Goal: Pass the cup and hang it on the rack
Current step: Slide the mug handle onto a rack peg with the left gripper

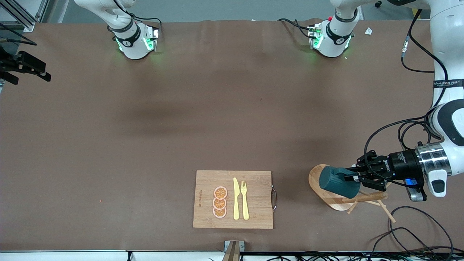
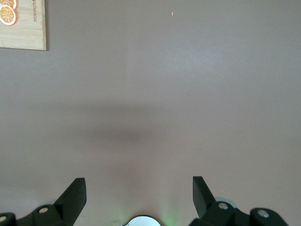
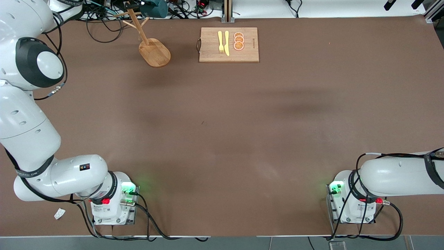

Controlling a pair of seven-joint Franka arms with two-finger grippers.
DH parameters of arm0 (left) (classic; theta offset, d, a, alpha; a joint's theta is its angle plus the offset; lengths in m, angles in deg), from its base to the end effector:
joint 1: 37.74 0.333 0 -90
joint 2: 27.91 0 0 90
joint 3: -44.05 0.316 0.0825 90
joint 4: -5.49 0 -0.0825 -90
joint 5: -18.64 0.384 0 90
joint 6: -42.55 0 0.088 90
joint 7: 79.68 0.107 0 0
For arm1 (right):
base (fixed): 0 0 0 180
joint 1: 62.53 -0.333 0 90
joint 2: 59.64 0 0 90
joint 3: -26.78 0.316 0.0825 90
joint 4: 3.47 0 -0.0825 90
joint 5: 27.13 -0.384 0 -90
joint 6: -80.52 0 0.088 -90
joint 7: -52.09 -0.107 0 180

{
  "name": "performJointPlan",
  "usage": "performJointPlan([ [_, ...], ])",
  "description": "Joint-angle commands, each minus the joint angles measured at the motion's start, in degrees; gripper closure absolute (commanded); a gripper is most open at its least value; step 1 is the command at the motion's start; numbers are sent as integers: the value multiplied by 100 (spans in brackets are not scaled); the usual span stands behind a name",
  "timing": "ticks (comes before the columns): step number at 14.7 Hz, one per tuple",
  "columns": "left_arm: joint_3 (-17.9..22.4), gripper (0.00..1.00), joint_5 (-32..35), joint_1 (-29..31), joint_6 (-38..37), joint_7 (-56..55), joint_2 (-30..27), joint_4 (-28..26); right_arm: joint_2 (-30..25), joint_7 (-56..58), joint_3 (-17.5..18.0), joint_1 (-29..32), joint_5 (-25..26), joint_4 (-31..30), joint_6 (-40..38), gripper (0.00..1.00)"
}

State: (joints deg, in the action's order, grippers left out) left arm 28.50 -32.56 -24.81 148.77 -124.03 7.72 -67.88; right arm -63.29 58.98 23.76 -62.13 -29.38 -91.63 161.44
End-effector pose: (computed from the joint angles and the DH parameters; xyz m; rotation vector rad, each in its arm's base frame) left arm 0.7319 -0.0436 0.4325 1.8754 1.1054 -0.5058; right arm 0.5170 -0.0272 0.6602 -3.0908 -0.1017 0.0908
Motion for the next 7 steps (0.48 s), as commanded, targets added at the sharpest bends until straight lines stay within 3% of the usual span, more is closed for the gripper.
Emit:
performJointPlan([
  [1,-44,99,-145,148,21,338,85,33,-180,75,12,49,-91,-184,29,0],
  [7,-44,99,-154,236,21,488,243,41,-180,75,12,49,-82,-184,29,0],
])
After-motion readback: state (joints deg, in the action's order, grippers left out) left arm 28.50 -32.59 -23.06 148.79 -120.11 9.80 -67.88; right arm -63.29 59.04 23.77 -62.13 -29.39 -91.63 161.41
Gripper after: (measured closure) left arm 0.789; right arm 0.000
